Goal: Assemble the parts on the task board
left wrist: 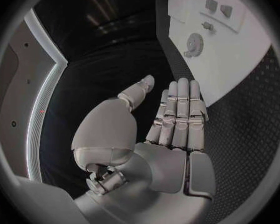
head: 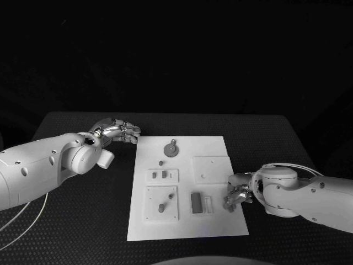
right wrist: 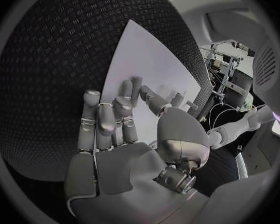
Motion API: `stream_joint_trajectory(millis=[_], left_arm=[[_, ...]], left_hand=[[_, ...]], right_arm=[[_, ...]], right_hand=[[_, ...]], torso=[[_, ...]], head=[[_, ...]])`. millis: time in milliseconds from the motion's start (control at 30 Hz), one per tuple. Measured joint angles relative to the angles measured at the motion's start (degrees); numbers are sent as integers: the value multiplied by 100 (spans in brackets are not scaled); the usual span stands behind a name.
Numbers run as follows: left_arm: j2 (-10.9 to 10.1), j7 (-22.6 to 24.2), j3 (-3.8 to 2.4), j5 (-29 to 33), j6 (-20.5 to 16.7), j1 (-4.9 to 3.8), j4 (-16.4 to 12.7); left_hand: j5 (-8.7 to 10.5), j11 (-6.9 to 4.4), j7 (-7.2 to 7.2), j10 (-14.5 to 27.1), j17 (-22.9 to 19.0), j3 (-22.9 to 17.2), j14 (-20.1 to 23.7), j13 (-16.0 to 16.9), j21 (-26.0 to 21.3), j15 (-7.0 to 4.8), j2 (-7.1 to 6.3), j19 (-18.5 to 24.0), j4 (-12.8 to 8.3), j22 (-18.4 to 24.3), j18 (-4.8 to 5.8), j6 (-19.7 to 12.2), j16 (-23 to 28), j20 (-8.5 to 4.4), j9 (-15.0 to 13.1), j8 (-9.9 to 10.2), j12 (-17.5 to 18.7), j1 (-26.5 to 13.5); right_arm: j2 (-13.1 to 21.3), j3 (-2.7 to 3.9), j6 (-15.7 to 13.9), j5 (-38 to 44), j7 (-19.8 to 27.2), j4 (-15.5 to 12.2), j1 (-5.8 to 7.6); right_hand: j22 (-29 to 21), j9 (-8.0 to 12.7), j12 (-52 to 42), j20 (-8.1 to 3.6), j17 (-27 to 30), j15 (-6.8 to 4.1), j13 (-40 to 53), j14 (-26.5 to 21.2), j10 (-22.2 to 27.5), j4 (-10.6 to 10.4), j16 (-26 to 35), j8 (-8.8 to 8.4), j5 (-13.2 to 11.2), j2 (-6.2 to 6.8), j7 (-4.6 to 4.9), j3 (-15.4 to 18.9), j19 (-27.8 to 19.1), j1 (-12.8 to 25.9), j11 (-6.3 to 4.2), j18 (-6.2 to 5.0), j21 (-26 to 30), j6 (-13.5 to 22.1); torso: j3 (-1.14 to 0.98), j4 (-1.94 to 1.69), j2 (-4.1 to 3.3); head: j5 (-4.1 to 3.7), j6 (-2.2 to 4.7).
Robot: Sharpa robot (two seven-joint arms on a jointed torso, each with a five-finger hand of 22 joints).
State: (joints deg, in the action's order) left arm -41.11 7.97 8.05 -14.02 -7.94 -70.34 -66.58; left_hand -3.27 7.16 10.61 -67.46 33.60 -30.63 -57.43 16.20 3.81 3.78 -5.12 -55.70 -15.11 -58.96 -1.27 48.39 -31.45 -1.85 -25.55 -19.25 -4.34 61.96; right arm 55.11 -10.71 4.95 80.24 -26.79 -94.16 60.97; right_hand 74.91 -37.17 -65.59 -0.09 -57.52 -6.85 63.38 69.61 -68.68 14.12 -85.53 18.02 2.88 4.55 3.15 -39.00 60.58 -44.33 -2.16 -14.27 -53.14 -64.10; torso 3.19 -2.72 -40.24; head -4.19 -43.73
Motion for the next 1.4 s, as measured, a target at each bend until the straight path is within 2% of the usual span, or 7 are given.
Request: stream_joint_trajectory(millis=[200, 300, 467, 767, 867, 967, 1400], left_arm=[[-21, -4, 0, 0, 3, 0, -2], [-22, -6, 0, 0, 5, 0, -5], [-23, -8, 1, 0, 7, 0, -7], [-24, -12, 1, 0, 8, 0, -8], [-24, -14, 1, 0, 8, 0, -8], [-25, -16, 1, 0, 8, 0, -8], [-22, -22, 0, 0, 9, 0, -6]], left_hand=[[0, 0, 0, 0, 0, 0, 0, -1, 0, 0, 0, 0, 0, 0, 0, 0, 0, 0, 5, 0, 0, 0], [0, -20, 0, 20, 0, 0, 0, -1, 0, 0, 0, 0, 0, 0, 0, 0, 0, 0, 5, 0, 0, 0], [0, -20, 0, 20, 5, 0, 0, -1, 0, 0, 0, 0, 0, -1, 0, 0, 0, 0, 5, 0, 0, 0], [0, -20, 0, 20, 6, 0, 0, 4, 0, 0, 0, 0, 0, -1, 0, 0, 0, 0, 5, 0, 0, 0], [0, -20, 0, 20, 11, 0, 0, 4, 0, 0, 0, 0, 0, -1, 0, 0, 0, 0, 4, 0, 0, 0], [0, -20, 0, 20, 11, 0, 0, 4, 0, 0, 0, 0, 0, -1, 0, 0, 0, 0, 4, 0, 0, 0], [0, -20, 0, 20, 16, 0, 0, 3, 0, 0, 0, 0, 0, -1, 0, 0, 0, 0, 4, 0, 0, 0]], right_arm=[[-40, -3, -60, 141, -19, -13, -10], [-55, -2, -97, 173, -25, -27, -10], [-58, -10, -264, 62, -34, -22, -21], [-22, -36, -940, -724, -76, -56, -54], [25, -39, -1098, -1092, -89, -87, -56], [72, -44, -1240, -1495, -89, -126, -42], [83, -57, -1547, -2602, -58, -376, -11]], right_hand=[[0, 0, 23, 21, 112, -10, -9, -92, 31, 237, 0, 9, -23, -115, -9, -94, -21, -244, 32, -14, 0, -7], [0, -1, 23, 12, 143, 18, -9, -124, 61, 257, 0, 9, -40, -58, -10, -102, -54, -538, 63, -13, 0, -7], [0, -1, 23, 30, 170, 31, -9, -154, 61, 273, 0, 9, -19, 80, -11, -86, -72, -678, 64, -12, 0, -5], [0, -5, 23, 61, 98, 38, -8, -162, 62, 270, -33, -7, -18, 21, -14, 10, -102, -738, 64, 5, 0, 35], [-1, -4, 23, 61, 72, 36, -8, -123, 62, 271, -32, -245, -18, -32, -10, 12, -102, -791, 64, 9, 0, 49], [0, 116, 23, 60, 61, 24, -8, -82, 74, 286, -32, -341, -19, -86, 10, 27, -102, -845, 65, 10, 0, 157], [0, 87, 22, 60, 58, 26, -8, -81, 50, 278, -51, -288, -22, -138, 69, 50, -102, -897, 72, 11, 0, 217]], torso=[[2, -2, 1], [3, -2, 1], [-1, 1, 1], [-8, 3, -3], [-8, 3, -5], [-10, 4, -6], [-12, 11, -6]], head=[[1, -1], [-1, 0], [-2, 7], [13, 1], [20, -1], [29, -7], [40, -31]])
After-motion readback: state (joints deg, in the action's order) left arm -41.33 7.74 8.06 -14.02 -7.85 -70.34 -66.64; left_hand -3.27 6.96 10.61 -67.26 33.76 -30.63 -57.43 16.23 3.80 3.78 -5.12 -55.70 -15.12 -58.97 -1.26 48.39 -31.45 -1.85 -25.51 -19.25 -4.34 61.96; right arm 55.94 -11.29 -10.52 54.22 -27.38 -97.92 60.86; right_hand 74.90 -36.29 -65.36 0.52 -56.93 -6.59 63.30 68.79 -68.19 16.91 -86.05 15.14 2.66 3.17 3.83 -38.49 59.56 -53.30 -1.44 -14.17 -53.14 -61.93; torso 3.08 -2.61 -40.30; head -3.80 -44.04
